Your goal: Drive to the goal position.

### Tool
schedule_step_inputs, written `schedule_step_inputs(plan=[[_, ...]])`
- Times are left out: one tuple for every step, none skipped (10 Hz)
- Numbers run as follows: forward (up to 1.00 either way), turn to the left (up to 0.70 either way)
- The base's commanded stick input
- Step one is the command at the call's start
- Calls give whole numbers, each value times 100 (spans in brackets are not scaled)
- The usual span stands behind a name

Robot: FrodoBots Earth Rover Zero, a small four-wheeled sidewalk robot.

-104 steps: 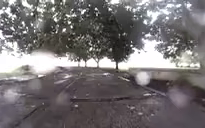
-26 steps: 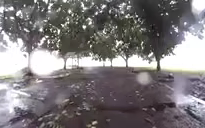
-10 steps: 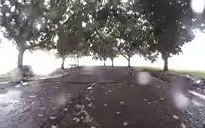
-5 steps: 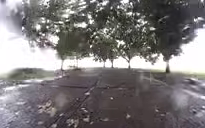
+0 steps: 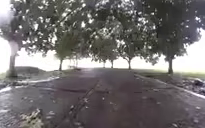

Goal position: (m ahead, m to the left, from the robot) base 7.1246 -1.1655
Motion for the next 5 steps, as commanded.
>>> schedule_step_inputs(plan=[[70,0],[70,0],[70,0],[70,0],[70,0]])
